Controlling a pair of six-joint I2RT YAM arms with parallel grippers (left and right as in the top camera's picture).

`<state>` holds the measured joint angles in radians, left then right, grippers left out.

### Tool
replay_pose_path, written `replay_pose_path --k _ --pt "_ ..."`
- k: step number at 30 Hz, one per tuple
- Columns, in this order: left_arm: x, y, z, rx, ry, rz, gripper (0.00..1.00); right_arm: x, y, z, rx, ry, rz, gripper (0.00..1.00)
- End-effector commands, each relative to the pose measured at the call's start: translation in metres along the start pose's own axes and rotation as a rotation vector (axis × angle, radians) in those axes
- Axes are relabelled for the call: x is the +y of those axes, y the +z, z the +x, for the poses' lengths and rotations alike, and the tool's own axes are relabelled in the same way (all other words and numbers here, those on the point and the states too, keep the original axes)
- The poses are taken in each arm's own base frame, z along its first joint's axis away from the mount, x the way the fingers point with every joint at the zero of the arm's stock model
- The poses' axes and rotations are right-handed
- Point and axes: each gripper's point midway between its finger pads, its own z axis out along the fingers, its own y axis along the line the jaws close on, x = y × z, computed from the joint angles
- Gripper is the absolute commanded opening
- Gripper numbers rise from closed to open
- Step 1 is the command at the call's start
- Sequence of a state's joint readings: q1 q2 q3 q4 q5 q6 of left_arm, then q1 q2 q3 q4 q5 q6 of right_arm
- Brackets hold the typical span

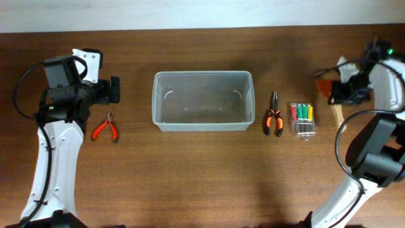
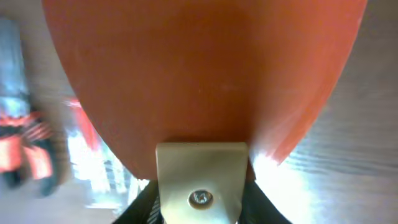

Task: Pack container
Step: 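Lift the scraper and carry it over the clear container, release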

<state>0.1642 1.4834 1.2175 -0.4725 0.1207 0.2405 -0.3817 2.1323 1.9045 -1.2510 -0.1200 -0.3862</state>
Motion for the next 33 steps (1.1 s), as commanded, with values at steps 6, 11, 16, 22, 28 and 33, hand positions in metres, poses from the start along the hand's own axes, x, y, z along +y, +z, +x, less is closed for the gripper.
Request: replay_pose_path --k 6,11,16,22,28,33 --pt "0.001 0.0 -0.007 -0.013 0.011 0.008 0.99 0.099 -0.087 -0.069 -0.21 -0.147 -0.054 0.12" --pt "0.001 0.0 -0.007 -0.013 0.011 0.008 0.99 0.202 -0.11 -0.088 -0.304 -0.403 -0.084 0.04" --pt "0.001 0.0 -0.007 -0.013 0.011 0.008 0.99 0.301 -0.102 -0.083 -0.341 -0.724 -0.12 0.04" --pt "0.001 0.0 -0.007 -0.013 0.011 0.008 0.99 0.377 -0.065 -0.054 -0.278 -1.091 -0.151 0.04" --pt "0.001 0.0 -0.007 -0.013 0.011 0.008 0.99 0.39 -0.013 -0.032 -0.139 -1.323 -0.171 0.04" --pt "0.001 0.0 -0.007 -0.013 0.011 0.008 0.99 0.379 0.025 -0.03 -0.059 -1.443 -0.182 0.04"
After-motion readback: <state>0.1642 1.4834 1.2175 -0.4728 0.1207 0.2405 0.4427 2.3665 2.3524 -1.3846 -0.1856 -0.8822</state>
